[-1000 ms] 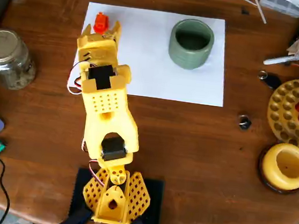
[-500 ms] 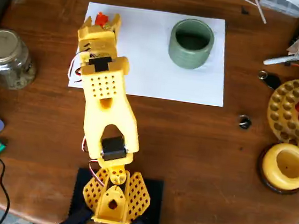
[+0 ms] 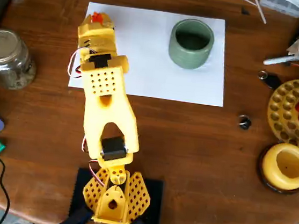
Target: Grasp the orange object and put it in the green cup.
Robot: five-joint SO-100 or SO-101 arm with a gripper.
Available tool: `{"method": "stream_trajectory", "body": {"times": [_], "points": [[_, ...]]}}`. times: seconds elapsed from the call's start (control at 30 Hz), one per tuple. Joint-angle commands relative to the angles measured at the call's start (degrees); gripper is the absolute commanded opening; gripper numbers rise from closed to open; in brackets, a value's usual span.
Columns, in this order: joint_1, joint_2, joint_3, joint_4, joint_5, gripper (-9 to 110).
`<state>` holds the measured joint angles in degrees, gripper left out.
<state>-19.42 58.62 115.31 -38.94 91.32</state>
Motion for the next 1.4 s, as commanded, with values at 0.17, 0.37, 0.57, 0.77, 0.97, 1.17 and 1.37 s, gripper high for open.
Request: {"method": "stream_trajectory", "body": {"times": [0.17, 0.37, 0.57, 0.77, 0.97, 1.17, 1.37], "points": [[1.4, 4.9, 1.1, 0.9, 1.5, 0], [5.1, 21.1, 7.6, 9.3, 1.8, 0], [11.6, 37.4, 9.1, 24.2, 1.8, 0], [20.2, 43.6, 11.2, 26.6, 0.4, 0], [27.9, 44.9, 13.1, 26.0, 0.0, 0], [33.6, 43.5, 14.3, 23.8, -0.1, 0], [37.1, 39.7, 15.4, 19.2, -0.3, 0]]}}
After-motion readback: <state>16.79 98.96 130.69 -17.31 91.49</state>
